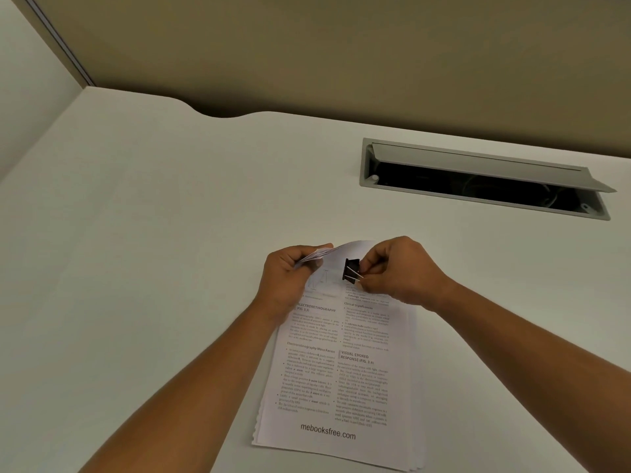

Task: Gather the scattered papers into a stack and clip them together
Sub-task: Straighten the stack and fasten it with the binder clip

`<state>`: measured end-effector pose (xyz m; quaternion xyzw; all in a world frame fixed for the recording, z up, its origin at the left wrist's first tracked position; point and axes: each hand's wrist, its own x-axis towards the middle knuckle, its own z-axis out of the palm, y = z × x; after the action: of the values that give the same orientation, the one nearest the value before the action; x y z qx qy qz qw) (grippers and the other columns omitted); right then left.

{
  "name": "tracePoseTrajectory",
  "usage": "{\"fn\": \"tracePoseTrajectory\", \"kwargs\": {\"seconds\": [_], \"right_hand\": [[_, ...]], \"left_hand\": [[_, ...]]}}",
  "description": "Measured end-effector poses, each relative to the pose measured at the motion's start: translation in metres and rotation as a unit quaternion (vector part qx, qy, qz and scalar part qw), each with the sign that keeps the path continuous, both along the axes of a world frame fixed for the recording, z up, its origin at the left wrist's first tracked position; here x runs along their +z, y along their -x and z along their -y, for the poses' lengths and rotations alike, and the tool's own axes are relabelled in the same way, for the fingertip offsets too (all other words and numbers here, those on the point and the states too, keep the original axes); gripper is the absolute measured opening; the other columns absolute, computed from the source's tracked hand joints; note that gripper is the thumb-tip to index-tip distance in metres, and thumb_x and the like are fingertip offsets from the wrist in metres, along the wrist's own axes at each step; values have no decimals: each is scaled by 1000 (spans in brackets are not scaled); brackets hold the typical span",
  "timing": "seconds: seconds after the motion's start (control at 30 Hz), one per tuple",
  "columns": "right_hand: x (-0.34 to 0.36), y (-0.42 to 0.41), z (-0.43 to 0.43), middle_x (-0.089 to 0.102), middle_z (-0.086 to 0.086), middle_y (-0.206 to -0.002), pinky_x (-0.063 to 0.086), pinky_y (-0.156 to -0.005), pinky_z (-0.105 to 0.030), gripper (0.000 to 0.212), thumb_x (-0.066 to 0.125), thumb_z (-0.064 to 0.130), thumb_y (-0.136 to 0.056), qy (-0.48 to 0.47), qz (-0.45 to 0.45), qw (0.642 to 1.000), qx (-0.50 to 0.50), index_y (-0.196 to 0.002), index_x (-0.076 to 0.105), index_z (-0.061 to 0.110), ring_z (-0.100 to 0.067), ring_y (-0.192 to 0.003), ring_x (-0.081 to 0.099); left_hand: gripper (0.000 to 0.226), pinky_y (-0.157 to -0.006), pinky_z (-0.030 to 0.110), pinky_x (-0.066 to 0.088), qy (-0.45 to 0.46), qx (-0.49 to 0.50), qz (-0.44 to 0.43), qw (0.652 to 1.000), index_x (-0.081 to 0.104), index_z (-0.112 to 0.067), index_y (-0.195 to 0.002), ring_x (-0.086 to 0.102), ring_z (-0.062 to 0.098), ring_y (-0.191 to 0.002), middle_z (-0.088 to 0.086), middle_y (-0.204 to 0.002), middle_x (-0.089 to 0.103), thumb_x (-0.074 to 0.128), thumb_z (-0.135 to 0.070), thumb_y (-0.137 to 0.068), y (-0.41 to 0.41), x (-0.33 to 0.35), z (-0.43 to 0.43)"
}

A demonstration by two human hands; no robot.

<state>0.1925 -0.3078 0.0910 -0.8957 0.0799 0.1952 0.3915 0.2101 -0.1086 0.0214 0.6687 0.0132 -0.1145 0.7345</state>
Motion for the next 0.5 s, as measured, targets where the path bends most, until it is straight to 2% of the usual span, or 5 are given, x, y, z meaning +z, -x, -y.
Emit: {"fn": "tracePoseTrajectory", "kwargs": {"seconds": [0.1, 0.23, 0.3, 0.4, 0.5], "right_hand": [[-8, 2, 1, 79, -3, -82, 59, -69, -16, 17, 82, 3, -73, 16, 7, 1000, 10, -84, 75, 13, -12, -75, 76], [-13, 4, 0, 78, -2, -87, 61, -81, -32, 19, 81, 7, -74, 49, 30, 998, 26, -81, 71, 21, -16, -78, 76], [-17, 4, 1, 77, 4, -96, 60, -83, -35, 18, 83, 18, -75, 86, 48, 994, 40, -89, 73, 24, -12, -81, 74], [-17, 4, 2, 76, 12, -102, 56, -79, -32, 24, 78, 39, -78, 173, 73, 979, 85, -100, 71, 33, -12, -85, 71], [-17, 5, 2, 74, 13, -104, 54, -76, -31, 29, 73, 49, -80, 209, 100, 966, 112, -105, 69, 35, -13, -89, 69]], "left_hand": [[34, -100, 39, 55, 2, 1, 2, 1000, 80, -23, -97, 72, 18, -109, -5, -104, 79, 64, 7, -90, 0, -1, 0], [40, -100, 40, 55, -5, -3, 8, 1000, 81, -31, -94, 72, 17, -109, -8, -102, 80, 65, 6, -90, 0, -1, 0], [39, -100, 39, 55, -7, -5, 9, 1000, 80, -30, -95, 72, 17, -109, -9, -102, 79, 64, 6, -91, 0, -1, 0], [39, -98, 37, 56, -7, -4, 9, 1000, 80, -30, -95, 73, 17, -108, -11, -101, 79, 64, 5, -91, 0, -1, 0], [35, -97, 30, 56, -16, -9, 12, 1000, 79, -25, -97, 72, 10, -106, -15, -99, 79, 64, 6, -91, 0, 0, 0]]}}
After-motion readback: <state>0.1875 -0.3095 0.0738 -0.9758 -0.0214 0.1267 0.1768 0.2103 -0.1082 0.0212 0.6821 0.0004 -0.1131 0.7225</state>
